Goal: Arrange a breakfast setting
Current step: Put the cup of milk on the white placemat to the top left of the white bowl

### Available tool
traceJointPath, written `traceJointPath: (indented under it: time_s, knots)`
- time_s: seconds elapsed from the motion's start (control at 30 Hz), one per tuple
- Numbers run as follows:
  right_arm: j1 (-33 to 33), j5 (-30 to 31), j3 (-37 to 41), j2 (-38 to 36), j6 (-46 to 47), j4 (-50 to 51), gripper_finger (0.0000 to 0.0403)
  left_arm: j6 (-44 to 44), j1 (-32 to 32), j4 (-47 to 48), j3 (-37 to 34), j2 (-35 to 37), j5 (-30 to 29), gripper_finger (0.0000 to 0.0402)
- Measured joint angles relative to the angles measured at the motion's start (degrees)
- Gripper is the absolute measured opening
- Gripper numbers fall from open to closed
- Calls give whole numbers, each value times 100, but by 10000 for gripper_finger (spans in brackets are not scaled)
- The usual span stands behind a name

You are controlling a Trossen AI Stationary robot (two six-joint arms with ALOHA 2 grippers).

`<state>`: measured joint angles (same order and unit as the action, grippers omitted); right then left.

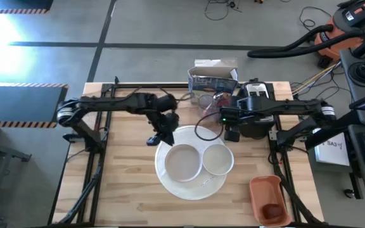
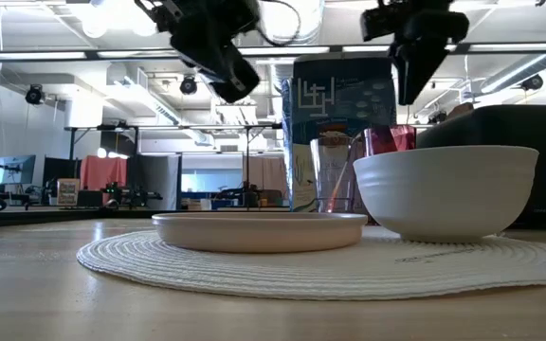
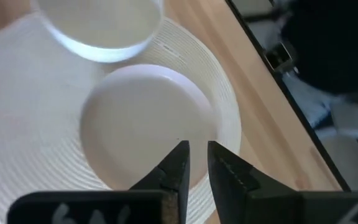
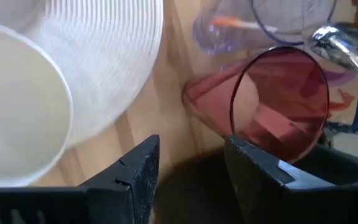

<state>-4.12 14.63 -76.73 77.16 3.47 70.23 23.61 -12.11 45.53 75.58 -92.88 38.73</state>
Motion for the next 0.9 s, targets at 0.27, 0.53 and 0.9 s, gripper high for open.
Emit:
traceJointPath:
  time_s: [0.27,0.53,0.9]
  knots:
    - [-4,47,873,-726,-153,-1507,173,-1387,-24,-4566,-2940,1893,-886,38]
    - [-4,50,914,-690,-506,-1765,162,-1041,-27,-9691,-5074,2336,-2946,38]
    - [-57,57,960,-685,-54,-1780,155,-1342,-27,-10285,-5173,1638,-3339,38]
